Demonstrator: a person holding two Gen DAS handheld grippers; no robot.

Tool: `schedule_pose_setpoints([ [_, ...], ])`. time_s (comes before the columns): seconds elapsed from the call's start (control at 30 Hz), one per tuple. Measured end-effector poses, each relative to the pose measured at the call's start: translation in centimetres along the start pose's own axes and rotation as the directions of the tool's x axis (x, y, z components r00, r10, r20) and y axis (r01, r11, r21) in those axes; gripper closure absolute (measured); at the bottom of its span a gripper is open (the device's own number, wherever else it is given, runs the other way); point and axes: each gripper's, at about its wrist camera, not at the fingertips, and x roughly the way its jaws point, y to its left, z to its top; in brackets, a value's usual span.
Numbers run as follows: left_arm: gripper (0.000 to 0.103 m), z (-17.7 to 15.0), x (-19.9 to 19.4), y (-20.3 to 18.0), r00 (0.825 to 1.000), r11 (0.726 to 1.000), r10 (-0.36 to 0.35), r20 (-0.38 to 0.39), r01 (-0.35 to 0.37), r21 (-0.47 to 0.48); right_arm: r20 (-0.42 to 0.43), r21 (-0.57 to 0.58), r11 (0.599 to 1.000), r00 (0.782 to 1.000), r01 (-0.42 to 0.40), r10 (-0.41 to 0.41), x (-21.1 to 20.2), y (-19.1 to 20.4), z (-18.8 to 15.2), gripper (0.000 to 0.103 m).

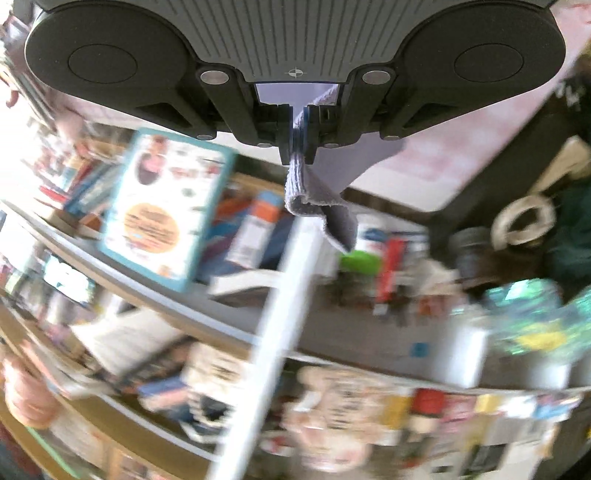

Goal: Fold clothes
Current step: 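Carry the lavender sleeve across the sweater body and open the left gripper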

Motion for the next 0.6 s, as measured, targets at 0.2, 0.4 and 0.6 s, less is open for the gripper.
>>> schedule_pose_setpoints([
  [0.2, 0.100, -0.2, 3.1, -6.6, 0.994, 0.992, -0.104, -0.029, 0.105, 0.063, -0.022, 0.015, 1.000, 1.000, -0.010, 0.010, 0.2, -0.1, -0.2, 0.002],
  [0.4, 0.100, -1.6, 6.8, -11.5, 0.981, 0.982, -0.175, -0.085, 0.180, 0.061, -0.024, 0.026, 0.999, 1.000, -0.018, 0.018, 0.1, -0.3, -0.2, 0.001],
  [0.6, 0.100, -4.5, 10.2, -15.6, 0.964, 0.972, -0.207, -0.166, 0.222, 0.079, -0.025, 0.032, 0.999, 0.999, -0.021, 0.022, 0.1, -0.3, -0.1, 0.001],
])
